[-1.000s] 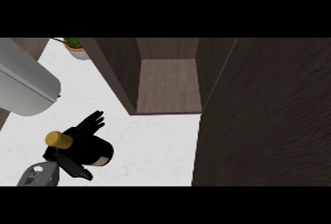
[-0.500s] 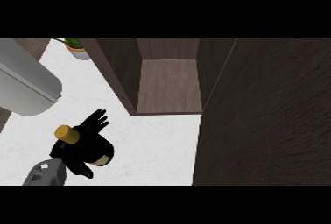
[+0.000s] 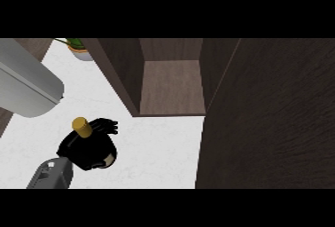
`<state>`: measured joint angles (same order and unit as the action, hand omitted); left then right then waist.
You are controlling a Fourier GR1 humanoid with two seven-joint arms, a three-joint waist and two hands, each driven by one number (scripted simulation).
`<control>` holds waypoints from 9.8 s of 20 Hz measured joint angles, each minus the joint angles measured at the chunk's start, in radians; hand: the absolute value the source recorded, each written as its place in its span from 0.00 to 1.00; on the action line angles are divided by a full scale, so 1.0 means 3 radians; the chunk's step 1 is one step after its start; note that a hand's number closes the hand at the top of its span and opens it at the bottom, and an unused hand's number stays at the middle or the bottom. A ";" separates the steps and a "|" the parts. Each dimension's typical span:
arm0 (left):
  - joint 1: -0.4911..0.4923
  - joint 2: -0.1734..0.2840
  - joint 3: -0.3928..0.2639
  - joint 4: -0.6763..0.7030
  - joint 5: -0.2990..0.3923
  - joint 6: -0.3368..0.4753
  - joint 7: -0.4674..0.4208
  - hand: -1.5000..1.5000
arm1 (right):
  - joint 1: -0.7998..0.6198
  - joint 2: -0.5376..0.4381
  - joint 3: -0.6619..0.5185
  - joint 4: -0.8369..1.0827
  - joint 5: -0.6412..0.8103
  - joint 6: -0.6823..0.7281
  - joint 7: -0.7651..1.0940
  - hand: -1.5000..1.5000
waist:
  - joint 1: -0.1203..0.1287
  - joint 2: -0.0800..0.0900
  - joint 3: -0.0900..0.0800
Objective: Pick up the wine, place it into the cabinet and close the cabinet
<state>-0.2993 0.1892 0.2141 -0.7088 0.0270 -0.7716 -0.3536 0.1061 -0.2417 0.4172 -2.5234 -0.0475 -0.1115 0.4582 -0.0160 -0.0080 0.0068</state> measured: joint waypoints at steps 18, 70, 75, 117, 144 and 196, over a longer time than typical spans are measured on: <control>0.0604 -0.0468 0.0306 -0.0650 0.0274 0.1065 -0.0793 1.00 | -0.0005 0.0013 -0.0118 0.0056 -0.0010 0.0047 -0.0075 0.00 | 0.0060 -0.0010 -0.0017; -0.0632 -0.0630 -0.2123 -0.1237 0.1646 0.4494 0.0042 1.00 | 0.0219 0.0070 -0.0376 0.0031 -0.0114 0.0379 -0.0170 0.00 | -0.0057 0.0034 -0.0025; -0.0756 -0.0630 -0.2125 -0.0855 0.1952 0.4394 -0.0272 1.00 | 0.0180 0.0127 -0.0319 0.0033 -0.0123 0.0377 -0.0125 0.00 | -0.0072 0.0037 -0.0026; -0.2733 -0.0530 -0.1739 0.1719 0.2337 0.4728 -0.0579 0.00 | 0.0362 0.0301 -0.0417 0.0080 -0.0182 0.0687 -0.0308 0.00 | -0.0144 0.0069 -0.0021; -0.2822 -0.0555 -0.1657 0.1826 0.2077 0.4270 -0.0850 0.00 | 0.0462 0.0347 -0.0366 0.0067 -0.0168 0.0788 -0.0340 0.00 | -0.0109 0.0069 -0.0024; 0.1049 0.0308 -0.2751 -0.3500 0.1503 0.4413 -0.0388 0.00 | 0.0622 -0.0104 0.0409 0.0047 -0.0119 0.1129 -0.0133 1.00 | 0.0079 -0.0001 -0.0024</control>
<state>0.0155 0.2815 -0.6110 -1.7587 0.4778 0.5522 -0.4698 0.2926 -0.2731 0.5398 -2.5093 -0.0832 0.2273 0.4182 0.0076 -0.0083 -0.0003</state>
